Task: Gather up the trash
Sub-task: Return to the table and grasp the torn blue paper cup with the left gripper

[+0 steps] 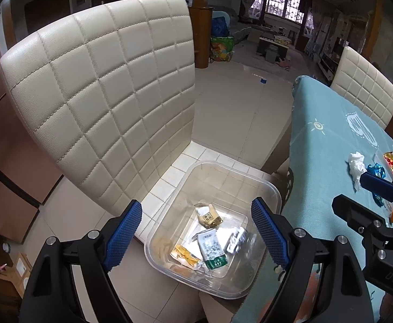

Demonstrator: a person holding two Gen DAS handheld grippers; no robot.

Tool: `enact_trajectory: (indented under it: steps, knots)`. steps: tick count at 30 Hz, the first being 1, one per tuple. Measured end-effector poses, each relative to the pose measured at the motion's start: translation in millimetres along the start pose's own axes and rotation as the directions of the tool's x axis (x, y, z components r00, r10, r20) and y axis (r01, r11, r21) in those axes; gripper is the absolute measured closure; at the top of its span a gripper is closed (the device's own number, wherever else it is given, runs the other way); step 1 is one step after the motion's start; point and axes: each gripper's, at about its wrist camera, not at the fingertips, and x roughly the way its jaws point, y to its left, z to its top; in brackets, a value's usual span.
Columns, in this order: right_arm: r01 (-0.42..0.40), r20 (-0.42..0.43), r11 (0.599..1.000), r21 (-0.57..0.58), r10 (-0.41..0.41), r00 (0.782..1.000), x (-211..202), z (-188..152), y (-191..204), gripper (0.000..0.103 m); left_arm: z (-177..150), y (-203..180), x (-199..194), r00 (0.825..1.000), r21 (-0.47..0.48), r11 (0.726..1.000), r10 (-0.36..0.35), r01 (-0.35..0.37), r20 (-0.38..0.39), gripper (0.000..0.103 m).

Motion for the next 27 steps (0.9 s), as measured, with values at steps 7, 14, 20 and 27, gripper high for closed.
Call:
enact_trajectory:
  steps: [7,14,20,27]
  knots:
    - [0.053,0.016,0.995,0.080,-0.054,0.998,-23,-21,-32,0.035,1,-37,-9,0.999,0.078,0.996,-0.043,0.042,0.012,0.022]
    - [0.131,0.019,0.974,0.184,-0.137,0.990,-57,-57,-86,0.035,-5,-102,-22,0.993,0.184,0.976,-0.118,0.112,0.017,0.022]
    - [0.222,0.012,0.924,0.310,-0.238,0.971,-97,-104,-153,0.035,-24,-190,-41,0.977,0.322,0.925,-0.211,0.200,0.000,0.022]
    - [0.337,-0.046,0.834,0.437,-0.353,0.934,-144,-171,-246,0.035,-61,-291,-60,0.949,0.448,0.842,-0.311,0.300,-0.052,0.022]
